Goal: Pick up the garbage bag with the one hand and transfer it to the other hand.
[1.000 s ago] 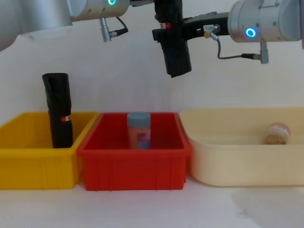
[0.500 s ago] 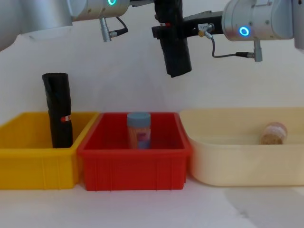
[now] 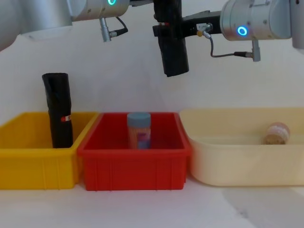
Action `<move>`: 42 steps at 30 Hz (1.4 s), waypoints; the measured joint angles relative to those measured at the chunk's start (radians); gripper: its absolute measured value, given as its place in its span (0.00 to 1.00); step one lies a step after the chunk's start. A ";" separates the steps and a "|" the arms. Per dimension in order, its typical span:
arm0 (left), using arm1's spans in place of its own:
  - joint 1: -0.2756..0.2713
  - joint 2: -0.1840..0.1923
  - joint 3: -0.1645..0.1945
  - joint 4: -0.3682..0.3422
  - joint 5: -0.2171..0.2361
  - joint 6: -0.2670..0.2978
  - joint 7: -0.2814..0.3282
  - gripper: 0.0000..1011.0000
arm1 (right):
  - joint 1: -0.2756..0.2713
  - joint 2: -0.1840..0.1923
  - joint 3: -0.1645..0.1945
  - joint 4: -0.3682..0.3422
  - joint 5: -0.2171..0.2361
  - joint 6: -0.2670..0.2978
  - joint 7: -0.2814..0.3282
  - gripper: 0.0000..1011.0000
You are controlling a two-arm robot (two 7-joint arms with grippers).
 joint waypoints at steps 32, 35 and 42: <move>0.000 0.000 0.000 0.000 0.000 0.000 -0.001 0.89 | -0.005 0.003 0.023 0.003 -0.010 0.012 -0.036 0.51; 0.000 0.000 0.000 0.000 0.000 0.000 -0.001 0.98 | -0.011 0.008 0.037 0.000 -0.013 0.021 -0.056 0.51; 0.000 0.000 0.000 0.000 0.000 0.000 -0.001 0.99 | -0.025 0.024 0.072 -0.007 -0.018 0.048 -0.100 0.51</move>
